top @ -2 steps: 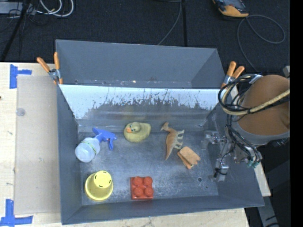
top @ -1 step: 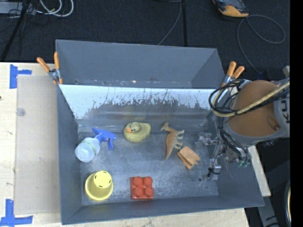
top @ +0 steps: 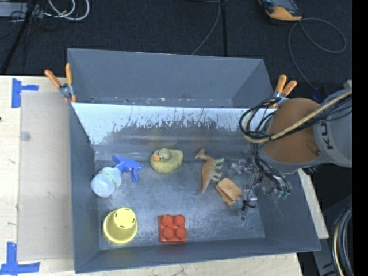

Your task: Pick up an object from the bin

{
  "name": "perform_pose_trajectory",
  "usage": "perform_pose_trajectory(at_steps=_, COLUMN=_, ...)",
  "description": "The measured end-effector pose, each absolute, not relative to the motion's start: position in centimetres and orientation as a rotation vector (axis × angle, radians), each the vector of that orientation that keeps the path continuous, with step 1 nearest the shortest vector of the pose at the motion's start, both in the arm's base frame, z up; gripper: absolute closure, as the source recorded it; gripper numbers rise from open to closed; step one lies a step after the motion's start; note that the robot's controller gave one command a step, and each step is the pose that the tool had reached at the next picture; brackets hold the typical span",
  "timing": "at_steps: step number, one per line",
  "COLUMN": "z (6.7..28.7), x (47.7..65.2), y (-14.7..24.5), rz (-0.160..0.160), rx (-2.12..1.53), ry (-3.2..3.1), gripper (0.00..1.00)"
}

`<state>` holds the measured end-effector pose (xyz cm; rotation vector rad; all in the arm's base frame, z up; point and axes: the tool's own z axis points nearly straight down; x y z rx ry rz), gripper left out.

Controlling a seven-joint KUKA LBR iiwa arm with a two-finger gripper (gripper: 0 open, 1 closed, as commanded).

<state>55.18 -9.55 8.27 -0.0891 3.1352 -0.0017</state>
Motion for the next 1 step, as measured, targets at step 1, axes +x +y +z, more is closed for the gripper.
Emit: perform_pose_trajectory(at_steps=1, z=7.17, x=56.38, y=-9.19, rz=0.000, rx=-0.065, ry=3.137, gripper=1.00)
